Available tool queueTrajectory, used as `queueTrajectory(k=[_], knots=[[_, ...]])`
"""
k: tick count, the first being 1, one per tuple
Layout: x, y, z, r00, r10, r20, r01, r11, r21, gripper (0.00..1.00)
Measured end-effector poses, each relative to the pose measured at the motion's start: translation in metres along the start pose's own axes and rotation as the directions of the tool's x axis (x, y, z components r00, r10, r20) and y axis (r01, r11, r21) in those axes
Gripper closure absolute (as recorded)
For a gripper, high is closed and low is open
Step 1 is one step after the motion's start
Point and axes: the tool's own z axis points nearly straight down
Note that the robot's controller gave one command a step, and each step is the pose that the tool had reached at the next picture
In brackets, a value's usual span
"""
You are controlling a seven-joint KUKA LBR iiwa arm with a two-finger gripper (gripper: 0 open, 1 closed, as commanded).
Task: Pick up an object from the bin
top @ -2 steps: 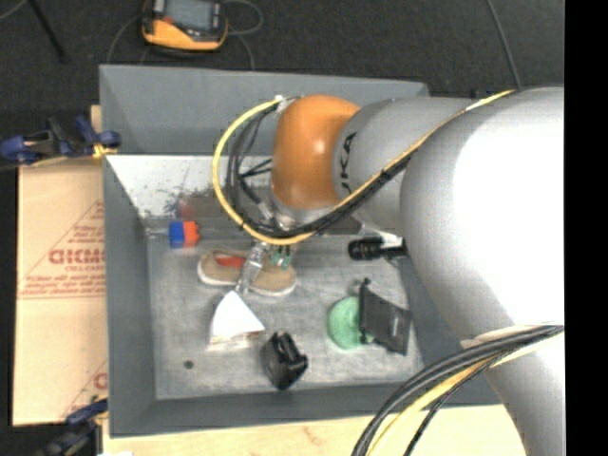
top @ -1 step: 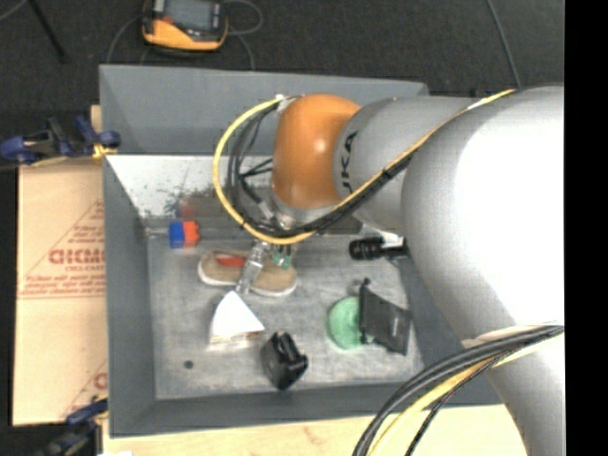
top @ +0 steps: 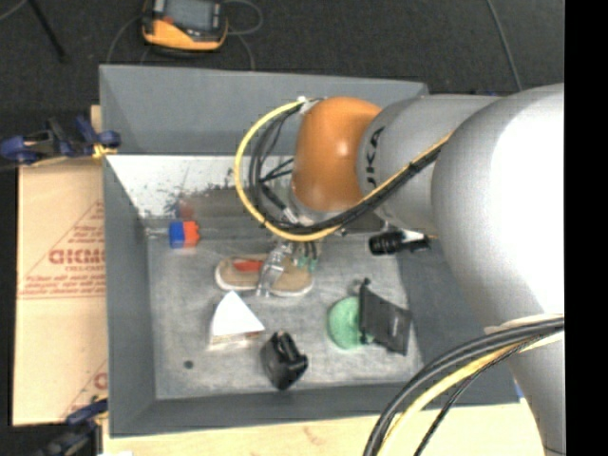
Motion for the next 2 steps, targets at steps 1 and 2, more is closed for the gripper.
queueTrajectory(k=[1, 2], knots=[[-0.012, 0.002, -0.012, 0.997, -0.083, -0.007, 0.083, 0.997, 0.005, 1.0], [0.007, -0.014, -0.125, 1.0, 0.001, -0.005, -0.001, 1.0, 0.002, 1.0]])
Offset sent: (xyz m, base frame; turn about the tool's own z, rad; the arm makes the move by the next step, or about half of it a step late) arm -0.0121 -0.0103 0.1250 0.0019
